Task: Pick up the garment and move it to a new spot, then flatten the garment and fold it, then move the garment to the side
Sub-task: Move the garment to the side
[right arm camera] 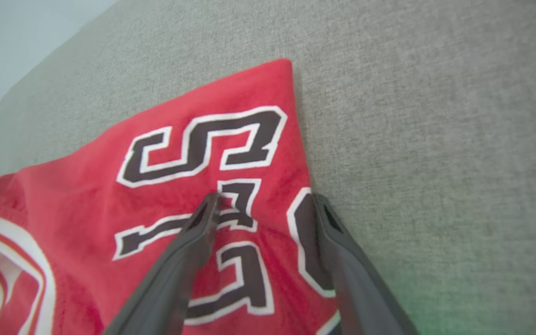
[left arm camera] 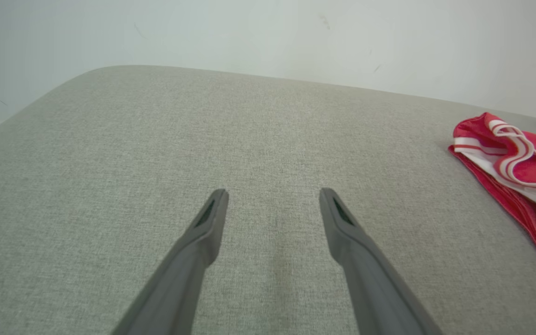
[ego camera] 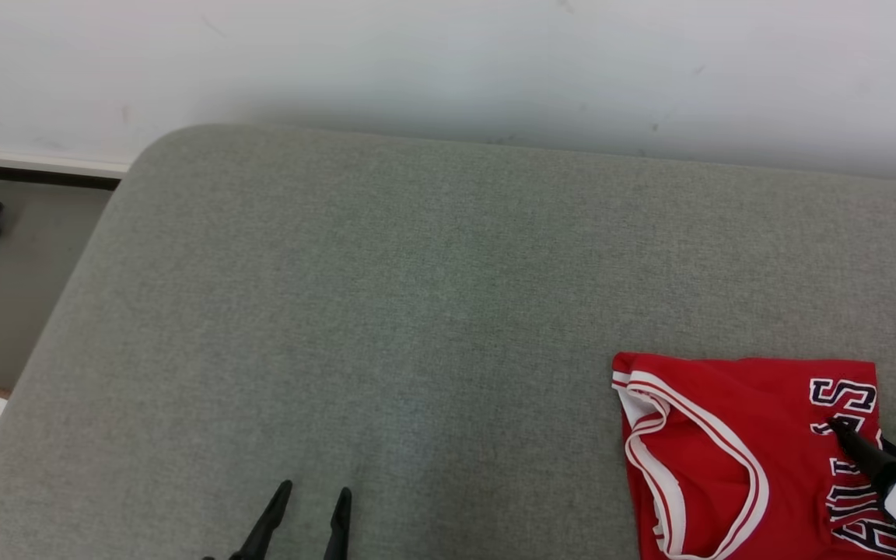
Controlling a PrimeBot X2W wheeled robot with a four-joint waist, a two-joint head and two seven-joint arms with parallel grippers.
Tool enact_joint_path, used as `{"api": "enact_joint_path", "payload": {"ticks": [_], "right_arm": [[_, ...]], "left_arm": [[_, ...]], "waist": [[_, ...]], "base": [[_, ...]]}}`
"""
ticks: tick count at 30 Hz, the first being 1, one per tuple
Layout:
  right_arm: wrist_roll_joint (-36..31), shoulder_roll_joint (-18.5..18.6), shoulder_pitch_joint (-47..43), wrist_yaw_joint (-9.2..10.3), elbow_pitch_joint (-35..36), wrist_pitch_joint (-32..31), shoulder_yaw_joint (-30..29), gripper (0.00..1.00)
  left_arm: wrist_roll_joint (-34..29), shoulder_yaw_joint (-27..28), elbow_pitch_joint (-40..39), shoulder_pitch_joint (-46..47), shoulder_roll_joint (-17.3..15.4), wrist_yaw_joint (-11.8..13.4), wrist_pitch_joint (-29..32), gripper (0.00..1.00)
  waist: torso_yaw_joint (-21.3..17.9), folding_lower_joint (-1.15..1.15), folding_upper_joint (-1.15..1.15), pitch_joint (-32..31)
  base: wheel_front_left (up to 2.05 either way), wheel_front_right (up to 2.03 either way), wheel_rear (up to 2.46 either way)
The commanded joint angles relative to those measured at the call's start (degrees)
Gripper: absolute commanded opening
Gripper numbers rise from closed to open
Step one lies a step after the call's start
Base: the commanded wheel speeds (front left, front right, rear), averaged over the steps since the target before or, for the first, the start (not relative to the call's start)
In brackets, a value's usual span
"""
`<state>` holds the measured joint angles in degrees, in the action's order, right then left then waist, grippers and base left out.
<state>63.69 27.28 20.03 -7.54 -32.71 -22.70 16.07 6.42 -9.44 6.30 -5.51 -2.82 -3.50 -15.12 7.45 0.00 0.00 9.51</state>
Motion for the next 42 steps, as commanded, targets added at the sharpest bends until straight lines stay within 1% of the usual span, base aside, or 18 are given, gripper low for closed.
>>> {"api": "enact_joint_path", "payload": {"ticks": [1, 2, 3, 4, 5, 6, 11, 16, 22, 28, 31, 34, 37, 42], "right_arm": [[1.4, -1.8, -0.1, 0.05, -0.1, -1.0, 2.0, 1.00], [2.2, -2.0, 0.1, 0.05, 0.3, -1.0, 2.6, 1.00], [2.9, -2.1, 0.1, 0.04, 0.6, -1.3, 3.1, 0.87], [3.3, -2.0, 0.3, 0.03, 1.3, -1.2, 3.6, 0.47], [4.0, -1.8, 0.5, 0.03, 2.0, -0.9, 4.0, 0.20], [4.8, -1.5, 0.6, 0.04, 2.6, -1.1, 4.4, 0.00], [6.9, 1.4, 2.0, 0.04, 5.6, 0.0, 5.9, 0.00], [6.7, 3.8, 3.6, 0.06, 7.8, 2.3, 7.8, 0.00], [5.9, 6.4, 6.6, 0.05, 10.5, 4.3, 10.4, 0.00], [3.9, 7.2, 11.1, 0.06, 11.2, 4.9, 12.9, 0.00], [2.6, 7.5, 13.1, 0.06, 10.4, 5.5, 13.9, 0.00], [1.1, 7.8, 14.9, 0.06, 9.2, 7.1, 14.3, 0.00], [0.4, 8.0, 16.2, 0.05, 8.5, 8.4, 14.3, 0.00], [-1.2, 9.5, 20.6, 0.06, 5.5, 10.8, 13.2, 0.00]], "left_arm": [[-0.8, 0.0, 0.1, 0.6, -0.2, 0.3, 0.0, 1.00], [-0.6, -0.1, 0.1, 0.6, -0.2, 0.4, 0.0, 1.00], [-0.5, -0.2, 0.2, 0.7, -0.2, 0.4, 0.0, 1.00], [-0.2, -0.4, 0.2, 0.8, -0.2, 0.4, 0.0, 1.00], [0.1, -0.5, 0.1, 0.9, -0.2, 0.5, 0.0, 1.00], [0.3, -0.7, 0.1, 1.0, -0.2, 0.6, 0.0, 1.00], [1.4, -1.2, -0.1, 0.9, -0.2, 1.5, 0.0, 1.00], [2.5, -1.6, -0.3, 0.1, -0.2, 2.3, 0.0, 1.00], [3.6, -1.9, -0.7, 0.7, -0.2, 2.8, 0.0, 1.00], [3.5, -2.1, -1.1, 1.6, -0.2, 2.8, 0.0, 1.00], [2.9, -2.6, -1.1, 2.9, -0.2, 2.4, 0.0, 1.00], [2.3, -2.9, -0.9, 4.4, -0.2, 2.0, 0.0, 1.00], [2.1, -3.0, -0.9, 5.2, -0.2, 1.8, 0.0, 1.00], [0.9, -2.5, -0.3, 7.0, -0.2, 0.9, 0.0, 1.00]], "waist": [[0.4, 0.00, 0.00, 0.1], [0.5, 0.00, 0.00, 0.2], [0.6, 0.00, 0.00, 0.2], [0.7, 0.00, 0.00, 0.1], [0.8, 0.00, 0.00, 0.1], [0.8, 0.00, 0.00, 0.0], [0.4, 0.00, 0.00, -0.3], [-2.2, 0.00, 0.00, -0.8], [-7.1, 0.00, 0.00, -1.4], [-13.7, 0.00, 0.00, -1.0], [-15.9, 0.00, 0.00, 0.1], [-16.5, 0.00, 0.00, 1.4], [-16.3, 0.00, 0.00, 2.2], [-14.2, 0.00, 0.00, 5.1]], "base": [[0.00, 0.00, 0.00], [0.00, 0.00, 0.00], [0.00, 0.00, 0.00], [0.00, 0.00, 0.00], [0.00, 0.00, 0.00], [0.00, 0.00, 0.00], [0.00, 0.00, 0.00], [0.00, 0.00, 0.00], [0.00, 0.00, 0.00], [0.00, 0.00, 0.00], [0.00, 0.00, 0.00], [0.00, 0.00, 0.00], [0.00, 0.00, 0.00], [0.00, 0.00, 0.00]]}}
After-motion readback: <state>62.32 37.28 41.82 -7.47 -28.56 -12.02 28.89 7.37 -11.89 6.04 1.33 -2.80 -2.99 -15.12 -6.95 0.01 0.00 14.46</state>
